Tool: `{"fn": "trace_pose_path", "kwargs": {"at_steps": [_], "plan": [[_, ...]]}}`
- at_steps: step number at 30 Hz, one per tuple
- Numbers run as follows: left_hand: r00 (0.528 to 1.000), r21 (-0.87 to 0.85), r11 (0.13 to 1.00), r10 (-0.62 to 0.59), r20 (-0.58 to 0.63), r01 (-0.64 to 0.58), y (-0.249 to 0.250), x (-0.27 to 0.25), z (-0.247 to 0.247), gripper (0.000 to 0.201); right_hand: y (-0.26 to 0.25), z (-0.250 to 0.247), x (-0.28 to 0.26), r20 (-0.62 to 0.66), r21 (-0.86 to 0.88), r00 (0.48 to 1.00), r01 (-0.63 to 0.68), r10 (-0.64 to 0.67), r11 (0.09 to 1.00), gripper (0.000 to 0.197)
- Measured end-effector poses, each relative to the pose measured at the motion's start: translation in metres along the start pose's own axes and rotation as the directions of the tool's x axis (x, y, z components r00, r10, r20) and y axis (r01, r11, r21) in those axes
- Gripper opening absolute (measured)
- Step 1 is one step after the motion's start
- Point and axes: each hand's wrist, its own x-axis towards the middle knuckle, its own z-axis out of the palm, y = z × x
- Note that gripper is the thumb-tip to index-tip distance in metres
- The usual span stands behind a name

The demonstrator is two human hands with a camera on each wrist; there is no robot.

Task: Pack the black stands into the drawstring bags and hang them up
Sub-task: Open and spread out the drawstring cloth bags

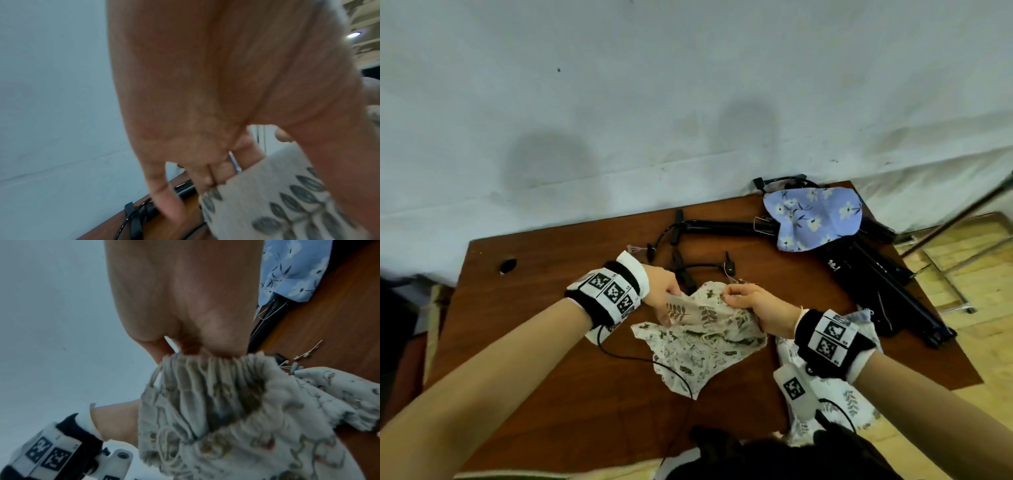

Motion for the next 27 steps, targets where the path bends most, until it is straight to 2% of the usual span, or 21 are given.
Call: {"fn": "trace_pose_path", "kwargs": {"at_steps": [2,3,5,7,10,11,13,15,17,19,21,23,25,27], "plan": [[0.987,0.201,0.980,0.034,-0.157,-0.002,0.008,-0.007,0.017,0.045,0.004,-0.003,-0.013,0.018,-0.249,0.999,0.043,-0.040,0.967,0.016],[0.963,0.310,0.951,0.091,-0.255,-0.008,0.011,-0.010,0.026,0.054,0.005,-0.004,-0.022,0.021,-0.398,0.996,0.085,-0.083,0.914,0.017],[0.916,0.418,0.908,0.187,-0.354,-0.024,0.018,-0.018,0.038,0.072,0.002,-0.007,-0.038,0.011,-0.615,0.981,0.161,-0.195,0.772,0.017],[0.871,0.439,0.897,0.256,-0.419,-0.052,0.017,-0.024,0.043,0.071,-0.004,-0.009,-0.050,-0.002,-0.697,0.956,0.208,-0.293,0.686,0.020],[0.722,0.527,0.850,0.370,-0.585,-0.009,0.021,-0.025,0.043,0.060,-0.011,-0.012,-0.059,-0.019,-0.680,0.924,0.268,-0.382,0.682,0.020],[0.722,0.514,0.857,0.339,-0.603,0.027,0.024,-0.027,0.038,0.057,-0.014,-0.012,-0.061,-0.030,-0.653,0.909,0.298,-0.417,0.696,0.017],[0.806,0.409,0.907,0.165,-0.569,0.103,0.035,-0.029,0.029,0.052,-0.019,-0.010,-0.066,-0.050,-0.584,0.858,0.389,-0.510,0.712,0.012],[0.906,0.192,0.972,-0.046,-0.420,0.139,0.043,-0.029,0.023,0.050,-0.026,-0.003,-0.070,-0.051,-0.497,0.817,0.478,-0.574,0.724,0.013],[0.949,0.082,0.986,-0.118,-0.291,0.148,0.048,-0.027,0.019,0.044,-0.032,0.004,-0.076,-0.032,-0.386,0.811,0.529,-0.584,0.756,0.017],[0.966,0.066,0.984,-0.147,-0.214,0.165,0.055,-0.026,0.018,0.036,-0.034,0.007,-0.083,0.014,-0.256,0.841,0.526,-0.541,0.811,0.019],[0.972,0.074,0.983,-0.153,-0.177,0.168,0.064,-0.029,0.016,0.036,-0.033,0.007,-0.092,0.074,-0.155,0.876,0.482,-0.476,0.862,0.012],[0.972,0.125,0.975,-0.159,-0.174,0.182,0.074,-0.033,0.017,0.032,-0.028,0.001,-0.098,0.095,-0.135,0.907,0.420,-0.410,0.898,0.006],[0.957,0.185,0.958,-0.176,-0.229,0.221,0.083,-0.036,0.018,0.015,-0.020,-0.008,-0.098,0.075,-0.269,0.938,0.346,-0.339,0.899,0.010],[0.927,0.267,0.926,-0.171,-0.334,0.267,0.095,-0.038,0.021,0.016,-0.008,-0.019,-0.093,0.018,-0.572,0.951,0.262,-0.307,0.777,0.015]]}}
